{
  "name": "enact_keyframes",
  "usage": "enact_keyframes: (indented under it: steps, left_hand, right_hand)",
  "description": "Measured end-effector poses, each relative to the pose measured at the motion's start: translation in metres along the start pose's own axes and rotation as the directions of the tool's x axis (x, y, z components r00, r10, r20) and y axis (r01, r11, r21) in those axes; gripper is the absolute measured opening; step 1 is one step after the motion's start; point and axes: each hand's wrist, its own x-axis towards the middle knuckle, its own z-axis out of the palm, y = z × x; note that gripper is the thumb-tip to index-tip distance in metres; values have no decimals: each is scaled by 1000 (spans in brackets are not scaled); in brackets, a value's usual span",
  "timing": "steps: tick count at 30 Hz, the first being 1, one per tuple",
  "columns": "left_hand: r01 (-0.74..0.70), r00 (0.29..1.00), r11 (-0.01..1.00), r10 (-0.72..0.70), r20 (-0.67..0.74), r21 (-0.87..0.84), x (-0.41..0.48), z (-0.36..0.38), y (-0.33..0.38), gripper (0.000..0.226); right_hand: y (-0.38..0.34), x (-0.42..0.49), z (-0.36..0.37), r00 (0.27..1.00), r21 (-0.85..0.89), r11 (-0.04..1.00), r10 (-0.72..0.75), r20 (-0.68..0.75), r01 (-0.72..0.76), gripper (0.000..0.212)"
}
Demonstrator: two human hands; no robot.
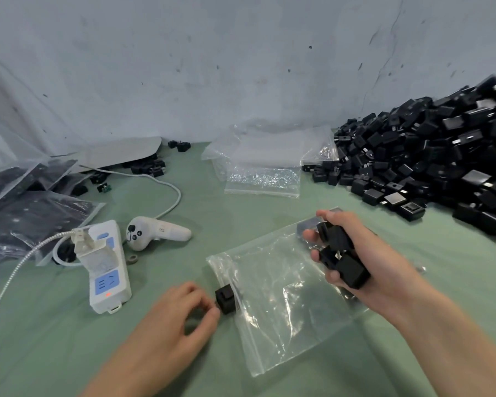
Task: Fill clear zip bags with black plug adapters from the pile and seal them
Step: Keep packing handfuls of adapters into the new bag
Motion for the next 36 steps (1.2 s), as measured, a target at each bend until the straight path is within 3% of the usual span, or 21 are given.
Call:
enact_keyframes:
  steps: [3, 6, 16, 32, 36]
  left_hand:
    - [-118, 993, 987, 115, 32, 109, 1, 1, 4, 29]
    - [-183, 983, 978, 184, 2, 105, 3, 7, 9, 27]
    - [-340, 938, 916, 314, 148, 213, 16, 16, 20, 35]
    - [-384, 920, 900, 354, 167, 207, 58, 27, 37, 36]
    - [-330, 930, 939, 305, 204, 98, 72, 30, 38, 36]
  right_hand:
    - [-1, 1, -2, 1000, -1, 1000, 2, -12, -2, 24]
    - [-1, 2, -4, 1000, 11, 1000, 3, -27, -3, 23]
    - [-5, 6, -19, 993, 89, 996, 3, -117, 8, 28]
    - [-16, 8, -35, 978, 216, 975, -8, -211, 54, 18]
    - [-17, 8, -41, 975, 247, 967, -11, -222, 67, 17]
